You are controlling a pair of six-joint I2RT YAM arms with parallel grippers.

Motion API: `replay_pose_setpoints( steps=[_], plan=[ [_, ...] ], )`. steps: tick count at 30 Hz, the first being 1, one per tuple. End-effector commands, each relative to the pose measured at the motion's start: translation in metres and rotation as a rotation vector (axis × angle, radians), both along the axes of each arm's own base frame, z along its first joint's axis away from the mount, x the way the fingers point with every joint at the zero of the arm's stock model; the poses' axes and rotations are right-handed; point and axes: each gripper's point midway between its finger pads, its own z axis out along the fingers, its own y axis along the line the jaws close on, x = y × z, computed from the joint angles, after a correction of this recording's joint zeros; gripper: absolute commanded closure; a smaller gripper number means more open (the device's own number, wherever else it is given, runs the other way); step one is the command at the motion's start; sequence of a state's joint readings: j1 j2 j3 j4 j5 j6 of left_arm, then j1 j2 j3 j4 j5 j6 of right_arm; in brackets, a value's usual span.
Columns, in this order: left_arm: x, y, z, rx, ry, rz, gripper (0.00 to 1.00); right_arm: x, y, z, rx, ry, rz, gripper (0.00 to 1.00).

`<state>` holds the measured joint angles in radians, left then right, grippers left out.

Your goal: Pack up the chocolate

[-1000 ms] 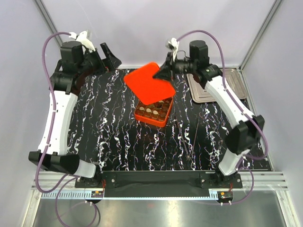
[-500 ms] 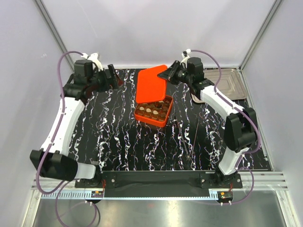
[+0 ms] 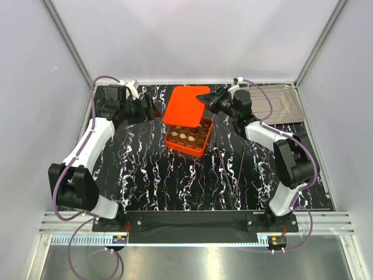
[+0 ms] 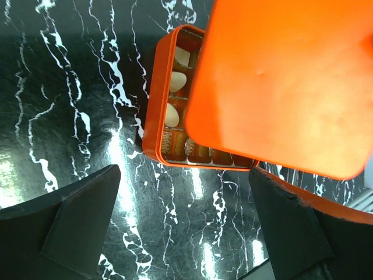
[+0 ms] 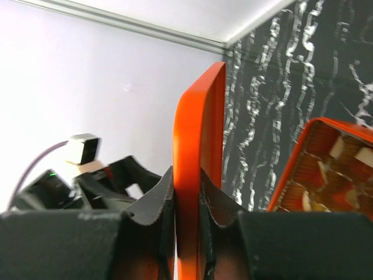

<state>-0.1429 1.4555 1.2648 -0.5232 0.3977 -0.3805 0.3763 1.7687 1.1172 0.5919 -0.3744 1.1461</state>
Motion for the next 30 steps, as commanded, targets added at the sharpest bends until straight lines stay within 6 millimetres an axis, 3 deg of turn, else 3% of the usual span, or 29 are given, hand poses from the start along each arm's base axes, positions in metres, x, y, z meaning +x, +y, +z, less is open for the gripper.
replay_pose_setpoints(
  steps=[1,13,20,30],
  plan=[
    [0.010,-0.010,0.006,-0.054,-0.031,-0.018,0.01,0.006,-0.002,0.044,0.127,-0.127,-0.023,1.00],
    [0.027,-0.026,-0.024,-0.156,0.044,-0.011,0.01,0.007,-0.004,-0.019,0.183,0.009,-0.046,1.00],
    [0.037,-0.029,-0.051,-0.162,0.087,-0.005,0.02,0.009,-0.002,-0.039,0.189,0.045,-0.041,1.00],
    [0.041,-0.045,-0.059,-0.212,0.090,-0.046,0.04,0.002,-0.002,-0.065,0.191,0.106,-0.021,1.00]
  ],
)
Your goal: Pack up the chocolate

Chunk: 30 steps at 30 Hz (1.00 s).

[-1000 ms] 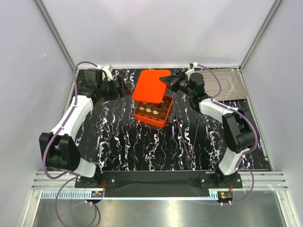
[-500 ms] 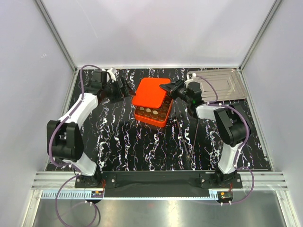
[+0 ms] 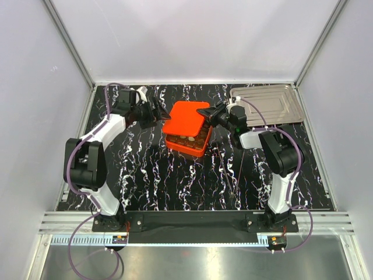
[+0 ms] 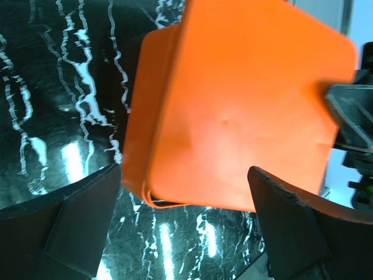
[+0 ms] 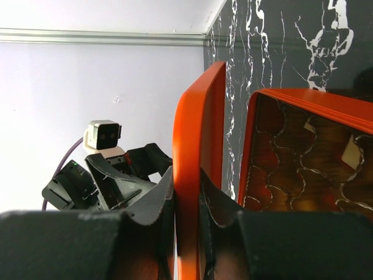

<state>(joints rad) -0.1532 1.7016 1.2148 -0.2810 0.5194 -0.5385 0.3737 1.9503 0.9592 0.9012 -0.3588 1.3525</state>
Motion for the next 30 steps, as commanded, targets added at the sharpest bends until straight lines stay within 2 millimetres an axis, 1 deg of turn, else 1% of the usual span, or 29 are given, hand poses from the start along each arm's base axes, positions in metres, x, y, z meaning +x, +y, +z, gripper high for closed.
replay_pose_setpoints(
  steps=[1,4,8,14,17,18,20,21,24,30],
  plan=[
    [0.007,-0.013,0.012,-0.050,-0.064,-0.035,0.04,-0.001,-0.001,0.018,0.057,-0.069,0.009,1.00],
    [0.007,-0.017,0.010,-0.059,-0.061,-0.047,0.05,-0.002,-0.006,0.009,0.052,-0.053,-0.011,0.98],
    [0.007,-0.023,0.003,-0.058,-0.040,-0.049,0.07,-0.003,-0.008,0.006,0.053,-0.052,-0.008,0.98],
    [0.009,-0.027,-0.001,-0.049,-0.041,-0.049,0.07,-0.002,-0.007,0.001,0.056,-0.037,0.014,0.97],
    [0.008,-0.028,-0.003,-0.045,-0.030,-0.052,0.07,-0.002,-0.006,-0.005,0.059,-0.022,0.026,0.97],
    [0.008,-0.028,-0.004,-0.043,-0.027,-0.051,0.07,-0.003,-0.005,-0.010,0.059,-0.011,0.034,0.97],
    [0.007,-0.028,-0.008,-0.037,-0.022,-0.047,0.07,-0.004,-0.005,-0.012,0.072,-0.006,0.035,0.97],
    [0.006,-0.028,-0.008,-0.037,-0.020,-0.047,0.07,-0.006,-0.005,-0.017,0.072,0.006,0.038,0.97],
    [0.005,-0.028,-0.012,-0.033,-0.011,-0.045,0.07,-0.006,-0.005,-0.021,0.083,0.014,0.038,0.97],
    [0.005,-0.027,-0.013,-0.028,-0.010,-0.043,0.07,-0.006,-0.009,-0.021,0.092,0.011,0.037,0.97]
  ],
)
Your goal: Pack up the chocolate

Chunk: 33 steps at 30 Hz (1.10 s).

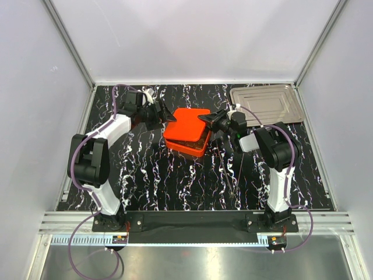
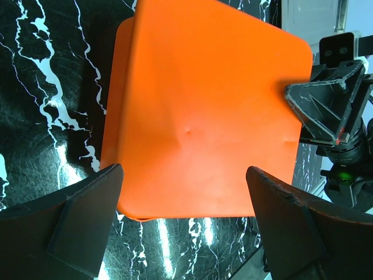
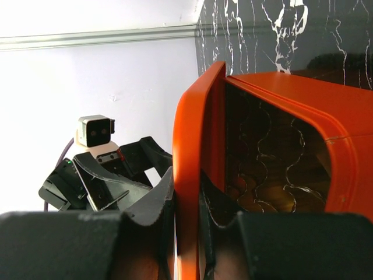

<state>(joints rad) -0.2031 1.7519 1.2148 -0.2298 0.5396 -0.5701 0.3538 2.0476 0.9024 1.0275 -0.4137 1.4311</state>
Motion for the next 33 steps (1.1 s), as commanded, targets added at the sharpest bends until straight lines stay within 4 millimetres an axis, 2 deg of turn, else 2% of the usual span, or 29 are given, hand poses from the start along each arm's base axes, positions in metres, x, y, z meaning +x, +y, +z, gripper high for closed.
replay_pose_setpoints(
  steps=[1,13,33],
  plan=[
    [0.006,-0.002,-0.002,0.000,-0.026,0.001,0.07,0.002,-0.005,0.019,0.043,-0.076,0.006,0.97],
    [0.008,-0.012,-0.007,-0.013,-0.011,-0.004,0.07,-0.004,-0.009,0.009,0.043,-0.045,0.028,0.90],
    [0.001,-0.013,-0.014,0.004,0.006,-0.009,0.07,-0.008,-0.011,0.002,0.034,-0.010,0.046,0.69]
  ],
)
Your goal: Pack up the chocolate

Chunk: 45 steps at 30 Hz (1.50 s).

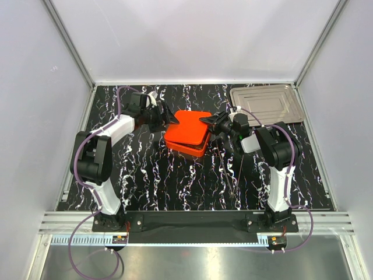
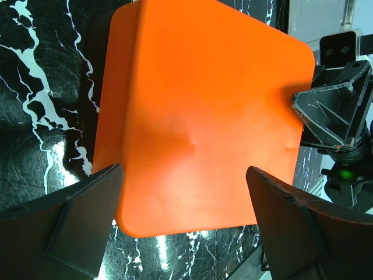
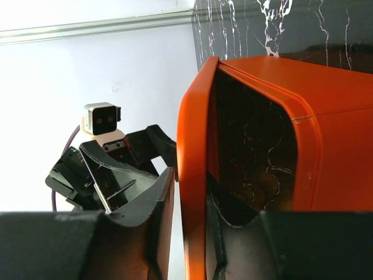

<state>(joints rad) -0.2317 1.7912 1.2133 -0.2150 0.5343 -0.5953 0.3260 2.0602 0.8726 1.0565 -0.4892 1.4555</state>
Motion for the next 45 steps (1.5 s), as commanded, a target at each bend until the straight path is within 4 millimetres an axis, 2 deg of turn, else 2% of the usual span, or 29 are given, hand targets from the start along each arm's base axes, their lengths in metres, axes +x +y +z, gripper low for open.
replay_pose_setpoints(
  steps=[1,17,35,45],
  plan=[
    [0.005,-0.001,0.000,0.009,-0.033,0.002,0.07,0.002,-0.005,0.010,0.011,-0.043,-0.002,0.68],
    [0.001,-0.002,-0.001,0.007,-0.030,-0.005,0.07,0.002,-0.018,0.008,-0.004,-0.026,-0.019,0.64],
    [0.001,-0.004,-0.001,0.009,-0.026,-0.011,0.07,0.001,-0.043,0.004,-0.010,-0.003,-0.057,0.63],
    [0.001,-0.006,0.003,0.001,-0.033,-0.019,0.06,0.001,-0.065,-0.003,-0.059,0.049,-0.112,0.62]
  ],
)
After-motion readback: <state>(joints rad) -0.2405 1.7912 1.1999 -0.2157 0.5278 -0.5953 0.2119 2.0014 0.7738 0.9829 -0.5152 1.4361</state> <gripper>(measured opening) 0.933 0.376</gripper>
